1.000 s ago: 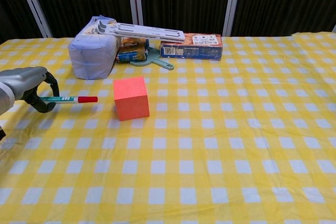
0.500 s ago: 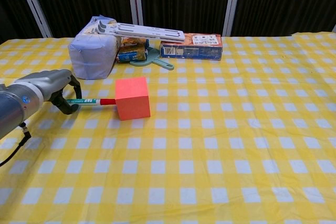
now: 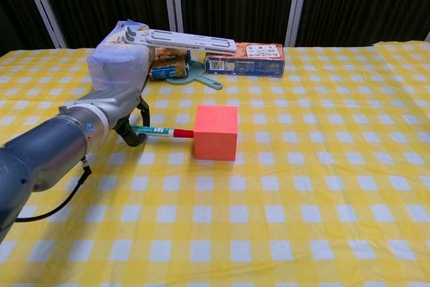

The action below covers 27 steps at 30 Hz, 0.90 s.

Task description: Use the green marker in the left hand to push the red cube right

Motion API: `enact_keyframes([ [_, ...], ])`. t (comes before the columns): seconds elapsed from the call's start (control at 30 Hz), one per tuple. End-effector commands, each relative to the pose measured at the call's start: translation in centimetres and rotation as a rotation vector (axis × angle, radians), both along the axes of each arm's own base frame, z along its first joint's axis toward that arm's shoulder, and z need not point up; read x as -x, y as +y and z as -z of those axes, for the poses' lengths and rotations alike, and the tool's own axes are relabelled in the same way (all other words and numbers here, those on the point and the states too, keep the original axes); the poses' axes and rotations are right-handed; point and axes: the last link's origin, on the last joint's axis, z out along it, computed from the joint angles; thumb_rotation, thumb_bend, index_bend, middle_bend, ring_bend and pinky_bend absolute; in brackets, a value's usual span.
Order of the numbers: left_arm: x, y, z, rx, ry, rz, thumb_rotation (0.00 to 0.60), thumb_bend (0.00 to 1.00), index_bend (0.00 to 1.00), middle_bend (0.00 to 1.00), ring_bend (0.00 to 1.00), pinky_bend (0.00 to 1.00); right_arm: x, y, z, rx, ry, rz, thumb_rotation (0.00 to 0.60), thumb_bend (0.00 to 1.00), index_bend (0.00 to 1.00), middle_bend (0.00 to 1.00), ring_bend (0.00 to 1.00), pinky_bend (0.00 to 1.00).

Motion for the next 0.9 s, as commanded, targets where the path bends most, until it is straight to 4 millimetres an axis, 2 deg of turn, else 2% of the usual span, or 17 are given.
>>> enact_keyframes([
  [0.03, 0.2, -0.2, -0.1, 0.0, 0.012, -0.008, 0.6, 0.53, 0.56, 0.12, 0.0, 0.11, 0.0, 0.0, 0.0, 0.0, 0.0, 0.0, 0.6, 0.3, 0.0, 0.0, 0.0, 0.0],
  [0.23, 0.9, -0.4, -1.2, -0.011, 0.004, -0.031, 0.6, 0.53, 0.56, 0.12, 0.0, 0.11, -0.1, 0.0, 0.1, 0.001, 0.002, -0.002, 0.6, 0.3, 0.0, 0.0, 0.0, 0.0],
  [0.4, 0.5, -0.4, -1.3, -0.012, -0.026, -0.034, 0.6, 0.53, 0.56, 0.12, 0.0, 0.11, -0.1, 0.1, 0.1, 0.002, 0.003, -0.003, 0.6, 0.3, 0.0, 0.0, 0.0, 0.0],
  [0.9, -3.6, -0.3, 1.7, 0.048, -0.032, 0.003, 0.6, 0.53, 0.56, 0.12, 0.0, 0.11, 0.1, 0.0, -0.1, 0.002, -0.008, 0.009, 0.6, 0.3, 0.0, 0.0, 0.0, 0.0],
])
